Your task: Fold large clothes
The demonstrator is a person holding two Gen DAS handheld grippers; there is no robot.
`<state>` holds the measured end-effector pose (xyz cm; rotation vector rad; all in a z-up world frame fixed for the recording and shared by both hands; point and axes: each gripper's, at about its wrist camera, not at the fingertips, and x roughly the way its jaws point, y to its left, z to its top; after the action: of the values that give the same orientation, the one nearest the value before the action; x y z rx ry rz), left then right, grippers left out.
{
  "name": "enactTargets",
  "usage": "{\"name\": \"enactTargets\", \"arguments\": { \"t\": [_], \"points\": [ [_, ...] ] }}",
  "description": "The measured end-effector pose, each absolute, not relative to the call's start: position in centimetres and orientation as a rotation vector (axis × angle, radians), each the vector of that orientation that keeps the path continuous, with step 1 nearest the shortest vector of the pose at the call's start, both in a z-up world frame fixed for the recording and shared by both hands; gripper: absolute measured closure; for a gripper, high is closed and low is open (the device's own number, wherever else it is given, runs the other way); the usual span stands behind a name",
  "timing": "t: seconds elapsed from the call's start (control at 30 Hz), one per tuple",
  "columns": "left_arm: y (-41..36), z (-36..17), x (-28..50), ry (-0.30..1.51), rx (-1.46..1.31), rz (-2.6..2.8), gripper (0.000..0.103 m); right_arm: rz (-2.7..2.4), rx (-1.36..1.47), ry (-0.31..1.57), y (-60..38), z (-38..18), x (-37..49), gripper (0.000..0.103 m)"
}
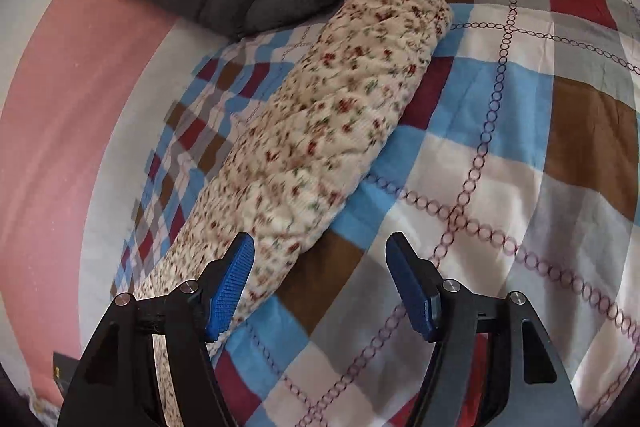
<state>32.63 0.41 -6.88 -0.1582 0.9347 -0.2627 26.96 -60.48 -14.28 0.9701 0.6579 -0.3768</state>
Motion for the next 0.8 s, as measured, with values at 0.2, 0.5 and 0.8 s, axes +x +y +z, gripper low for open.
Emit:
{"name": "enactTargets", "arguments": {
  "t": [0.2, 0.5, 0.8],
  "points": [
    [-1.2, -9.8, 37.7, 0.975, -0.134, -0.215, 0.064, -0.416, 1.023, 0.610, -64.7, -15.7, 28.4, 0.034],
    [-3.9, -12.1, 40.0, 0.982, -0.048, -0.144, 0.061, -0.458, 1.017, 0.634, -67.8, -16.1, 31.7, 0.035],
    [-2.7, -10.3, 39.6, 1.016, -0.104, -0.190, 0.061, -0.356, 0.868, 0.542, -65.0, -7.3, 31.6, 0.084]
  ]
}}
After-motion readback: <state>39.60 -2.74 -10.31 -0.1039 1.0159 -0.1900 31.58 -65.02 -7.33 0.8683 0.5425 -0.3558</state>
